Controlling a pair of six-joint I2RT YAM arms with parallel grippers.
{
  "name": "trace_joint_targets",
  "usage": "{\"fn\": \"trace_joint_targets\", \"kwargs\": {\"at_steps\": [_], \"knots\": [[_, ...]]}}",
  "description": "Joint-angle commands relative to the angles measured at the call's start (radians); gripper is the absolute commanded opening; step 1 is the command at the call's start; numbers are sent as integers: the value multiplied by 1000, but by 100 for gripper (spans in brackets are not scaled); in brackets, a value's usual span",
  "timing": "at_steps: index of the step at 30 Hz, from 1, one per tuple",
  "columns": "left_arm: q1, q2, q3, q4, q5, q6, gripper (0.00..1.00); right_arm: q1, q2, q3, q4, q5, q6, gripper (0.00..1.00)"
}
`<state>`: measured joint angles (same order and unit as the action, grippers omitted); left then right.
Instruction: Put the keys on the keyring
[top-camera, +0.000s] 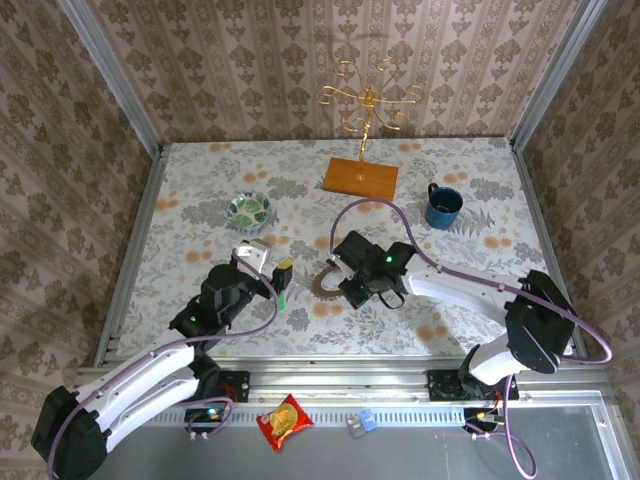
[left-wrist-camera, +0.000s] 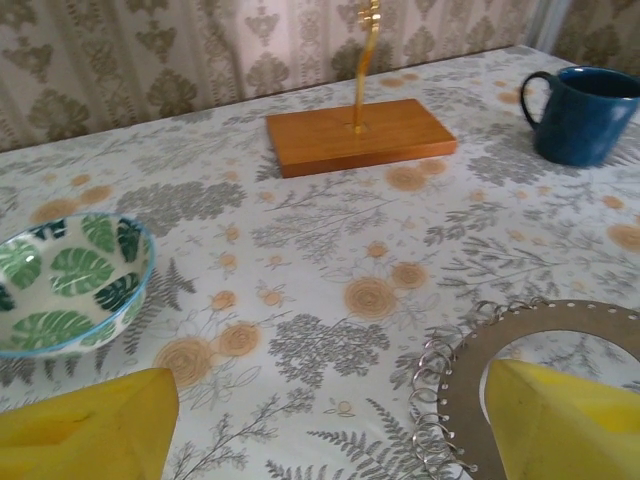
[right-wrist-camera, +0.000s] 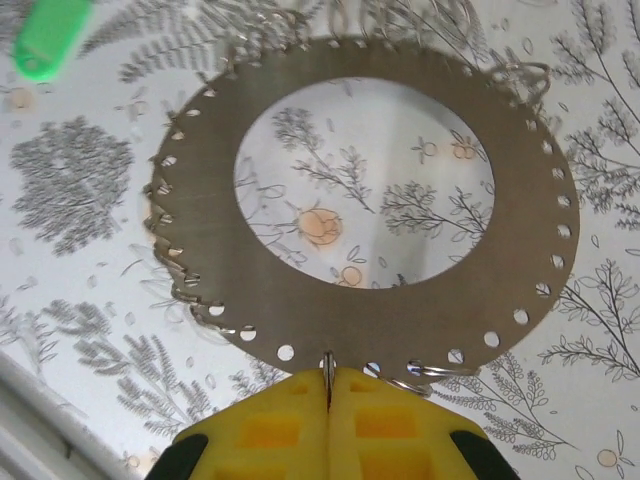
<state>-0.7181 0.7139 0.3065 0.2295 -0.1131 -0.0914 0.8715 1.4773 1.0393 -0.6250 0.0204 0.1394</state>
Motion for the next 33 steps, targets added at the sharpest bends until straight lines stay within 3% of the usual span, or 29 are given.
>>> {"fn": "trace_joint_targets", "kwargs": {"at_steps": [1,10,15,21,33], "knots": [[5,4,63,-6,133,96,79,3,-74,-19,56,-81,-188,0],[2,77,138,-96,433,293,60,-36,-179,-41,141,-311,-442,0],[2,126,142,-84,590,343,53,-46,-197,-57,175,-353,-517,0],[-7,169,116,-5,733,349,39,-46,-232,-86,268,-378,-551,0],[-70,254,79,79,743,364,36,-45,-233,-90,286,-431,-589,0]]}}
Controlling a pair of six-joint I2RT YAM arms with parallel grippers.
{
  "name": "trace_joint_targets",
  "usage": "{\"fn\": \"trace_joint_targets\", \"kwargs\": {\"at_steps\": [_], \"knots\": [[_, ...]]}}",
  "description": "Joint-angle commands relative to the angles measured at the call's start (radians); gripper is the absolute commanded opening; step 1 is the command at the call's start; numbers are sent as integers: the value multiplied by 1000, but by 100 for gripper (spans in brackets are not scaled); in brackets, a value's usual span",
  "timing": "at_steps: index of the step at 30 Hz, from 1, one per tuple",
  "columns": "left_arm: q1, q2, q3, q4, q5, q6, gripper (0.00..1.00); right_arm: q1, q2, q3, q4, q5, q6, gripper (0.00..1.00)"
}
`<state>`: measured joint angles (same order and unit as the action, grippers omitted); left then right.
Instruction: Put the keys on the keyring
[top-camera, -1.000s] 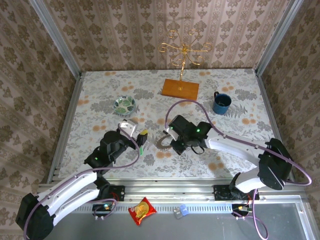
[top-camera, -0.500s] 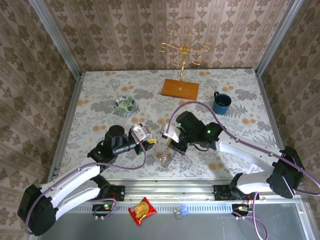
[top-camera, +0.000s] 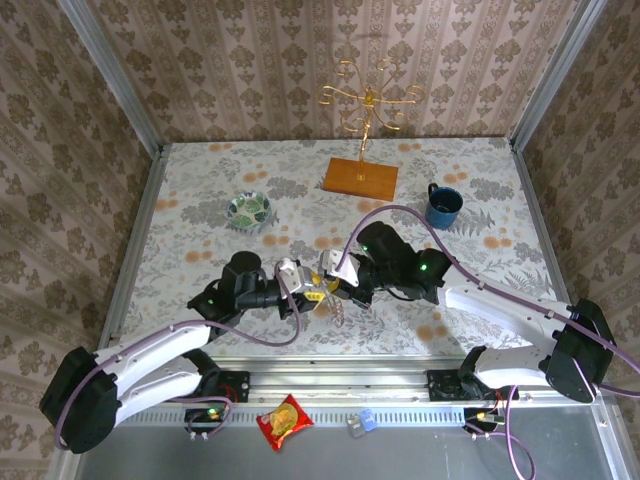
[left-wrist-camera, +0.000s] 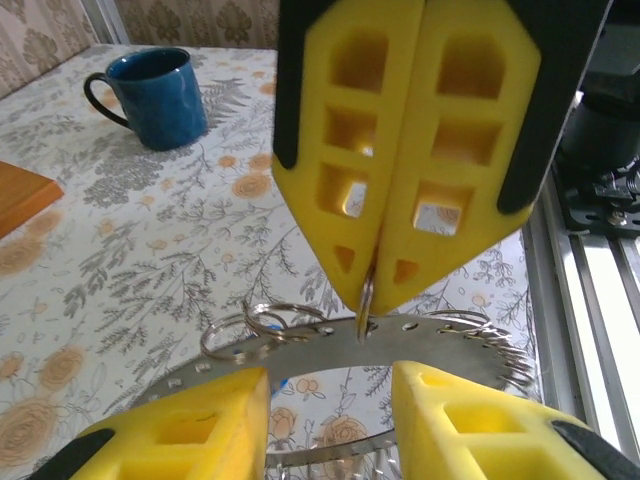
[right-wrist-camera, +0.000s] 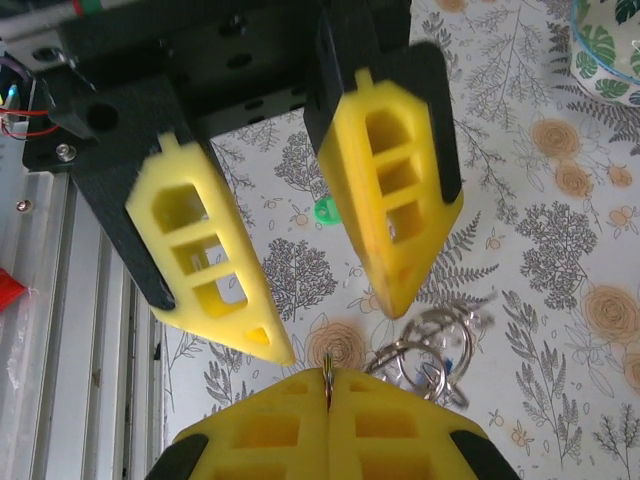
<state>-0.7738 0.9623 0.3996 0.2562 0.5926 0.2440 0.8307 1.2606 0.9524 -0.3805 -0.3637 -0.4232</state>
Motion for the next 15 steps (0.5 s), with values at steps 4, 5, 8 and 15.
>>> {"fn": "trace_joint_targets", "kwargs": {"at_steps": [4,5,8,15], "knots": [[-28,15,-19,57,30,38,35,-4,-9,-1,44,-67,-26,0],[-29,15,-22,63,27,36,35,-4,-7,0,44,-74,-26,0],[-31,9,-31,84,23,29,35,-3,0,-1,37,-77,-28,0],[-31,3,-35,90,22,30,31,5,13,4,8,-70,-50,0]]}}
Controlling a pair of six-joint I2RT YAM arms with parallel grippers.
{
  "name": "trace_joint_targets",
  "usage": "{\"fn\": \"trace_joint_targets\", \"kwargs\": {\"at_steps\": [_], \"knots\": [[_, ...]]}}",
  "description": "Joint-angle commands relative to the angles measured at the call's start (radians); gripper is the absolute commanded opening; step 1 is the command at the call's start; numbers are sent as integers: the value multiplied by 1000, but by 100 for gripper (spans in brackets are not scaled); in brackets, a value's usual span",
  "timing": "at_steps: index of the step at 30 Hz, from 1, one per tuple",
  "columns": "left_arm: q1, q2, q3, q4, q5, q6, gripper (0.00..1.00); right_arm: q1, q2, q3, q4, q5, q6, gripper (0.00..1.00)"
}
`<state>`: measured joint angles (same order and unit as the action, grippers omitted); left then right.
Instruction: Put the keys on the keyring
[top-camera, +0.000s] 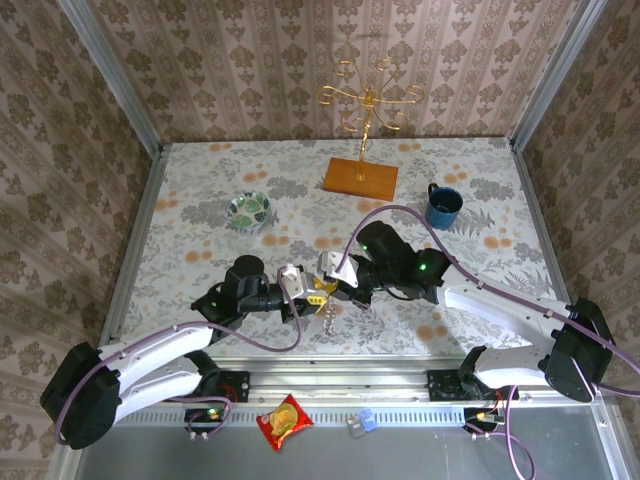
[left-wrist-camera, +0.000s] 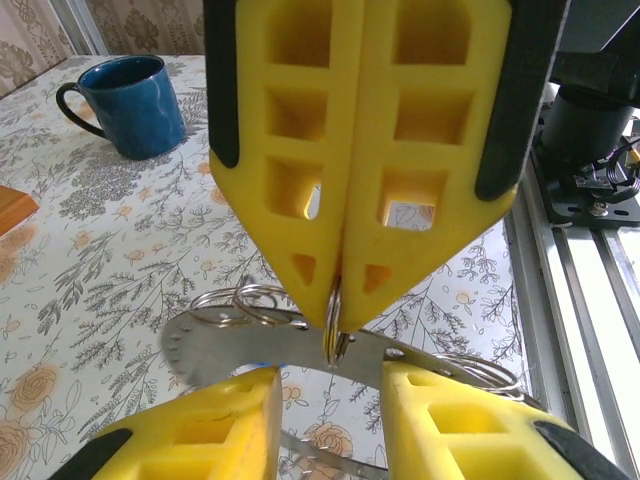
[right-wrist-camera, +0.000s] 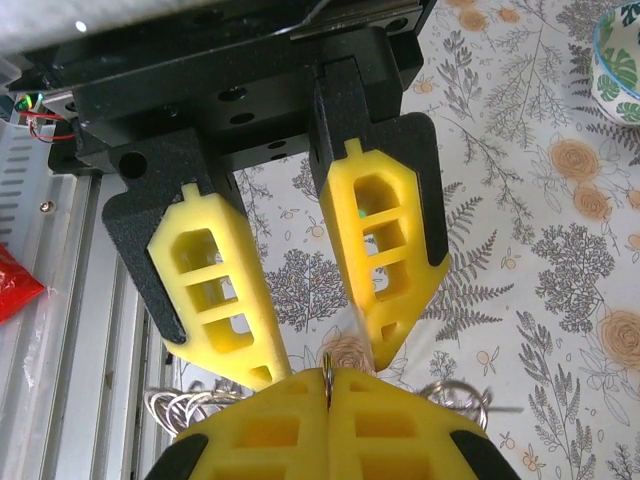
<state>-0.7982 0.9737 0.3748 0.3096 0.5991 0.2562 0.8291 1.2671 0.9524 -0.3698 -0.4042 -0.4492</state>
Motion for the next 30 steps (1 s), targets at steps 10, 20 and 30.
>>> {"fn": "trace_joint_targets", "kwargs": {"at_steps": [10,20,30], "knots": [[-9,14,-7,52,37,14,26,17,26,6,11,-51,-23,0],[-12,46,-37,143,26,11,0,17,74,-15,28,-115,-3,0],[-28,47,-79,224,-18,32,0,-33,-4,-72,66,-120,60,35]]}}
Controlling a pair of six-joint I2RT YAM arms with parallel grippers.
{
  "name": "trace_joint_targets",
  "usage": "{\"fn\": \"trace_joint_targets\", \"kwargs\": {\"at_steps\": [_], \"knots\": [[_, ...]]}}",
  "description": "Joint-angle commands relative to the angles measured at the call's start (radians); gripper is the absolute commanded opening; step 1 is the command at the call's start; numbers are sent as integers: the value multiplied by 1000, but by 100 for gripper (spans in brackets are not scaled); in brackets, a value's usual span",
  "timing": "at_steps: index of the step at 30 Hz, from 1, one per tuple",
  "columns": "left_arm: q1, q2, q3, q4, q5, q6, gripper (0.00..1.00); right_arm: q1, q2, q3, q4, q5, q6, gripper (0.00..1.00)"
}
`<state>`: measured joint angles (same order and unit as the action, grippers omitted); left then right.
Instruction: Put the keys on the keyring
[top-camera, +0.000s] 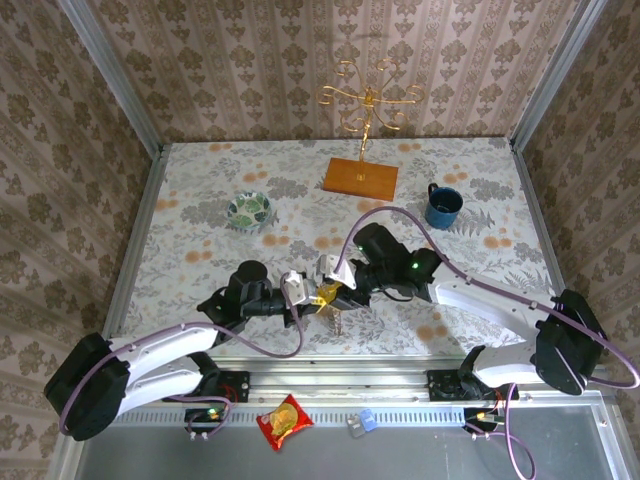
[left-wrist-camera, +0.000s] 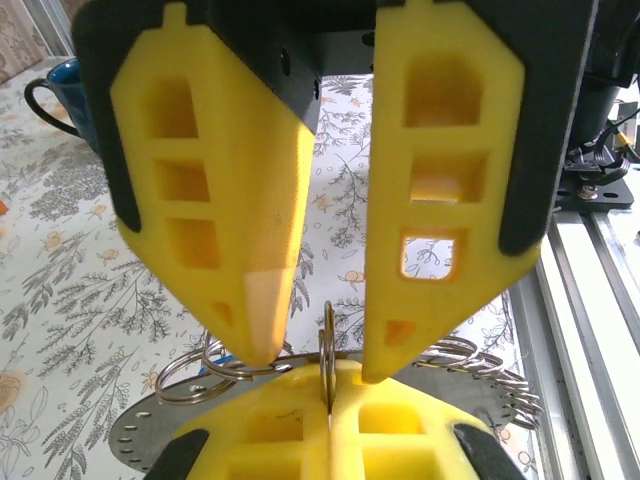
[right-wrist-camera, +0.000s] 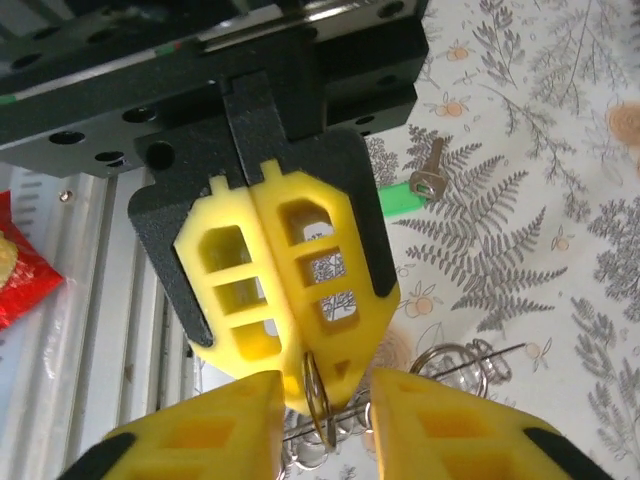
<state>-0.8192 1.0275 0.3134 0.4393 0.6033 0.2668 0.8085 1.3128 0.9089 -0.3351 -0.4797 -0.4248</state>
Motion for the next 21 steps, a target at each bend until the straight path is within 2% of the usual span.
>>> {"fn": "trace_joint_targets", "kwargs": {"at_steps": [1,4,11,16,21], "knots": [[-8,-7,-24,105,-28,22,0,-21,-67,-42,50,-45,46,38],[-9,-4,-28,113,-28,21,0,-42,-138,-106,136,-36,79,42],[-12,-3,-47,143,-23,6,0,-57,-272,-307,414,27,93,43],[-12,-3,-49,148,-19,6,0,-57,-241,-325,411,-44,69,42],[-14,-6,-51,151,-10,2,0,-51,-202,-316,458,-59,89,40]]}}
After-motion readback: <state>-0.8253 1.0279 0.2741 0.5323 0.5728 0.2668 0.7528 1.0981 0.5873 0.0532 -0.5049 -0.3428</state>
